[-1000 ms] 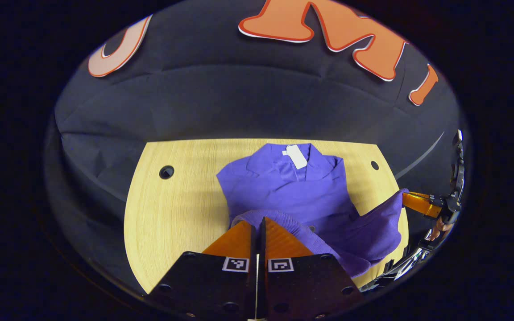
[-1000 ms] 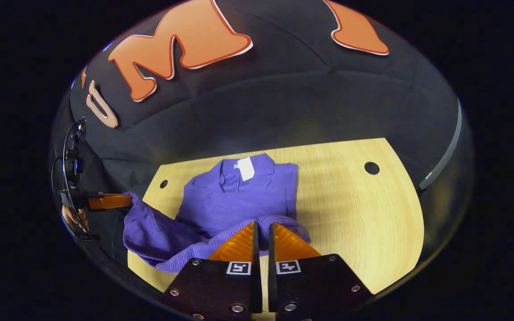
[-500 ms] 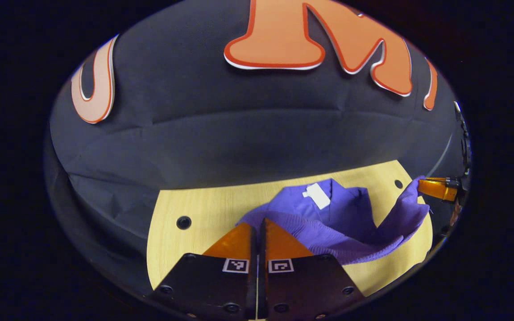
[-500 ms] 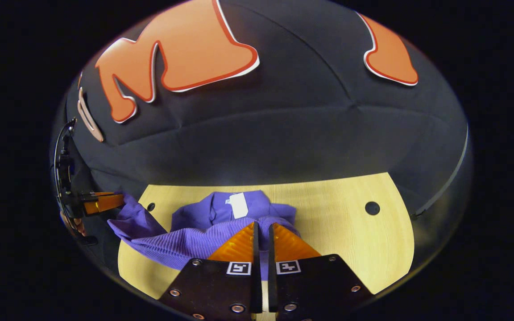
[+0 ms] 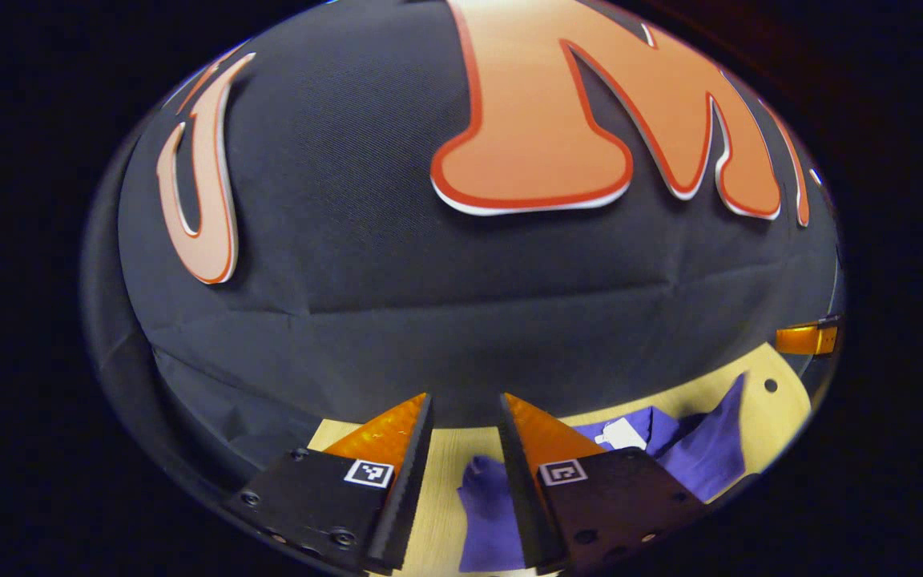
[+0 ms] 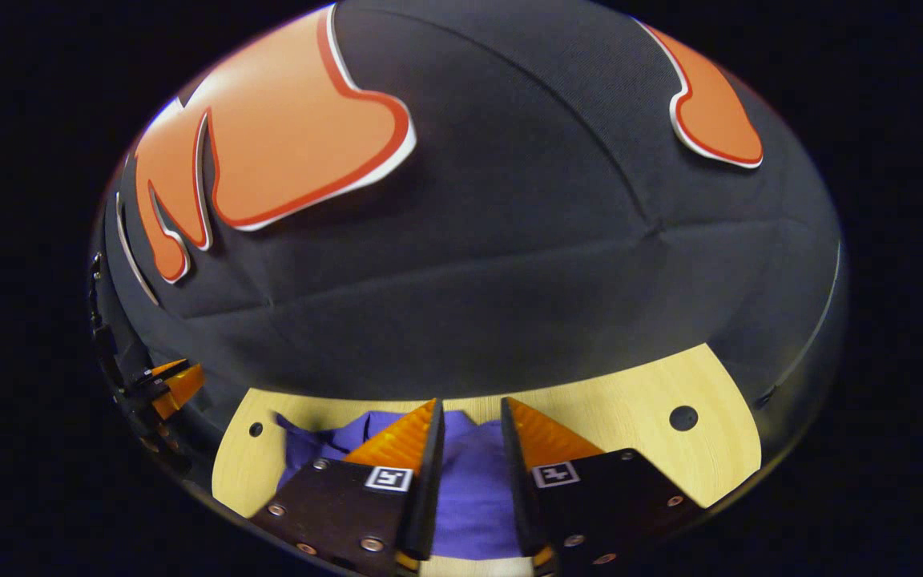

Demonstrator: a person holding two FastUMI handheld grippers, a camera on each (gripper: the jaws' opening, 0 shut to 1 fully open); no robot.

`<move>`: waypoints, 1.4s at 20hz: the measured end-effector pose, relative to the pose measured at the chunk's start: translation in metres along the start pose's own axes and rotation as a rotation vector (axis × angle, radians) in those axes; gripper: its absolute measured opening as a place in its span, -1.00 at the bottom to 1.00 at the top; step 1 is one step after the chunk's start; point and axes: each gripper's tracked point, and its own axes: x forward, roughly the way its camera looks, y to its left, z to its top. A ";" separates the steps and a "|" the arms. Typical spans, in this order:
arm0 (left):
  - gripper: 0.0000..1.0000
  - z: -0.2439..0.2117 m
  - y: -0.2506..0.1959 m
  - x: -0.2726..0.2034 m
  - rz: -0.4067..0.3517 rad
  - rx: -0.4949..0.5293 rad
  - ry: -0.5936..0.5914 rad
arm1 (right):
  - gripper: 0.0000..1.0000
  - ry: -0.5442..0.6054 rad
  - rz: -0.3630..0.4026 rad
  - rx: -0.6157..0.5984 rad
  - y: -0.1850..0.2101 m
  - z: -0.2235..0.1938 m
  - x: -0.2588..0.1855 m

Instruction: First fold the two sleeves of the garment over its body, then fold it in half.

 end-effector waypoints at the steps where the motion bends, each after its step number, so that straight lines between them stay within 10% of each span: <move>1: 0.10 0.001 0.001 -0.001 0.003 -0.009 -0.006 | 0.00 -0.001 0.004 -0.006 -0.001 0.000 -0.003; 13: 0.89 0.039 0.026 -0.089 0.051 -0.062 -0.179 | 0.55 -0.161 -0.066 -0.198 0.000 0.016 -0.089; 20: 0.92 0.069 0.019 -0.176 0.035 -0.086 -0.310 | 1.00 -0.358 -0.109 -0.237 0.010 0.052 -0.188; 28: 0.97 0.087 0.014 -0.268 0.007 -0.106 -0.415 | 0.88 -0.548 -0.129 -0.251 0.026 0.073 -0.292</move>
